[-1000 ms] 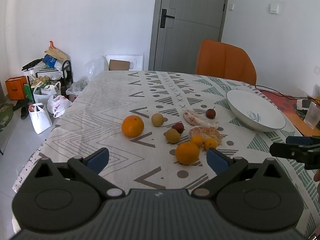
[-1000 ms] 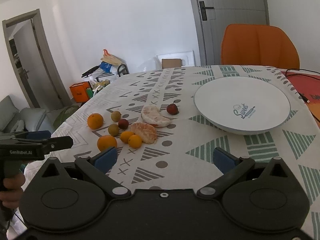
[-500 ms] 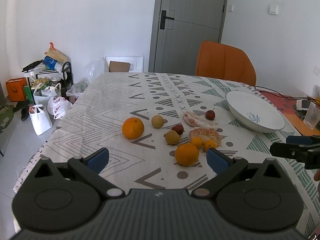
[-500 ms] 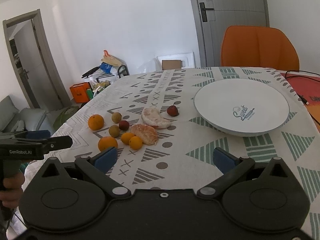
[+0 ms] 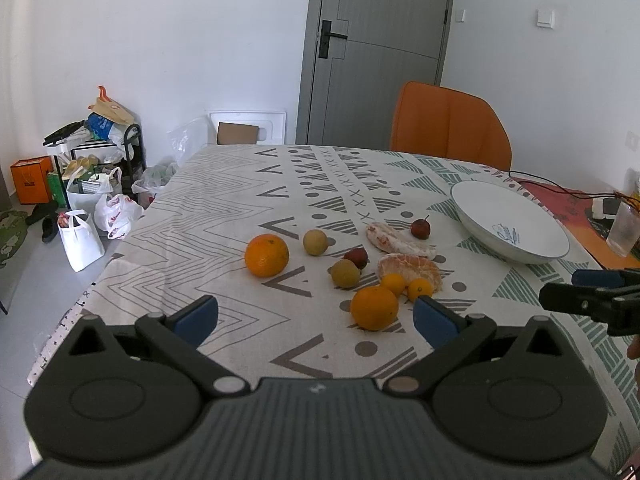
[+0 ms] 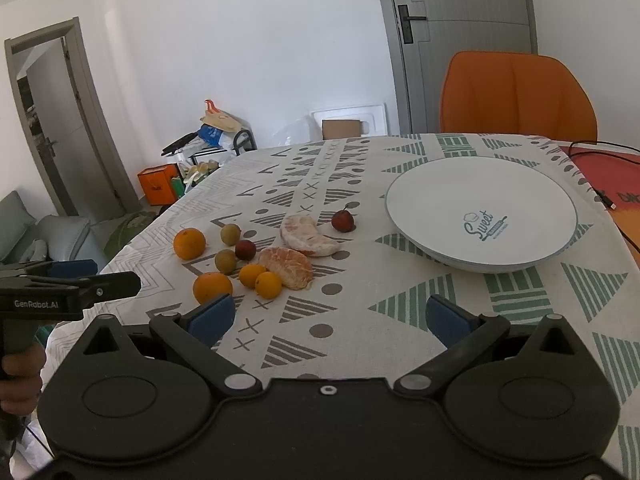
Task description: Organize fruits
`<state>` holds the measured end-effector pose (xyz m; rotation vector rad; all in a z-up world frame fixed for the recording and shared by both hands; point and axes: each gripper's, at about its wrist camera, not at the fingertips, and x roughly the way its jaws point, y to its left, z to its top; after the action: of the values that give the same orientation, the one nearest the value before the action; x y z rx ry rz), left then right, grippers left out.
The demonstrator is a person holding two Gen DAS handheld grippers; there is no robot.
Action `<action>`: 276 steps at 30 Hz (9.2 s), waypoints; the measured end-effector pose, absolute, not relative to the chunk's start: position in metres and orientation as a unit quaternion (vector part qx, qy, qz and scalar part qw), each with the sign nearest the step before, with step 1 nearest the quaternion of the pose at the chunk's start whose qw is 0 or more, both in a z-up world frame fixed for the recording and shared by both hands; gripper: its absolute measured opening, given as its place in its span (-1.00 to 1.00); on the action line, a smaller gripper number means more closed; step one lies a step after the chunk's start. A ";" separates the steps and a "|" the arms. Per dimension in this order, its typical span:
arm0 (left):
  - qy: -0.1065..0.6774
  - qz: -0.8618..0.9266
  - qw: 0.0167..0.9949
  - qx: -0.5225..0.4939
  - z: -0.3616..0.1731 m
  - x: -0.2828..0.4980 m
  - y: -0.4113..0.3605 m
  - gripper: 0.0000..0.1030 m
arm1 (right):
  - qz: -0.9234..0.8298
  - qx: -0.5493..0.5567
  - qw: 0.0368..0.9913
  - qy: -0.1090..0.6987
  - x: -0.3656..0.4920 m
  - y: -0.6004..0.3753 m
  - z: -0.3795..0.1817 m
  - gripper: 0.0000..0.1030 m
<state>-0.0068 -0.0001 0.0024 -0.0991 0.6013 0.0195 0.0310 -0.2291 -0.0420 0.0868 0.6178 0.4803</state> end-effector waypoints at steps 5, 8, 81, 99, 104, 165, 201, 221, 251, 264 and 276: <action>0.296 0.009 0.954 -0.049 0.002 -0.007 0.000 1.00 | 0.235 0.039 0.923 0.303 0.030 -0.229 -0.044 1.00; 0.296 0.010 0.954 -0.048 0.002 -0.007 0.000 1.00 | 0.235 0.038 0.923 0.302 0.030 -0.229 -0.044 1.00; 0.318 -0.011 0.943 -0.099 -0.045 0.041 0.027 -0.30 | 0.279 0.053 0.909 0.305 0.077 -0.146 -0.087 0.40; 0.295 -0.022 0.951 -0.088 -0.027 0.039 0.014 -0.30 | 0.277 0.077 0.915 0.284 0.070 -0.177 -0.073 -0.57; 0.288 -0.034 0.954 -0.081 -0.021 0.045 0.000 -0.30 | 0.265 0.086 0.922 0.269 0.069 -0.198 -0.065 -0.58; 0.270 -0.166 0.949 -0.013 0.004 0.155 -0.162 -0.30 | 0.126 0.120 0.959 0.225 0.087 -0.327 -0.065 -0.29; 0.229 -0.039 0.971 -0.055 0.029 0.088 -0.051 0.71 | 0.168 0.095 0.956 0.221 0.078 -0.271 -0.052 0.90; 0.230 0.020 0.969 -0.086 0.016 0.057 0.007 0.84 | 0.206 0.083 0.945 0.241 0.072 -0.237 -0.054 1.00; 0.294 0.040 0.947 -0.119 -0.041 0.086 0.049 0.27 | 0.259 0.068 0.916 0.298 0.095 -0.188 -0.087 0.50; 0.306 0.034 0.943 -0.125 -0.045 0.086 0.049 -0.25 | 0.268 0.075 0.908 0.313 0.108 -0.181 -0.095 0.19; 0.303 0.028 0.943 -0.135 -0.040 0.075 0.050 -0.25 | 0.267 0.068 0.910 0.309 0.116 -0.168 -0.096 -0.23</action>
<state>0.0749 0.0505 -0.0400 -0.2759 0.6175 0.0563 0.1155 -0.1677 -0.0960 0.1401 0.6362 0.5515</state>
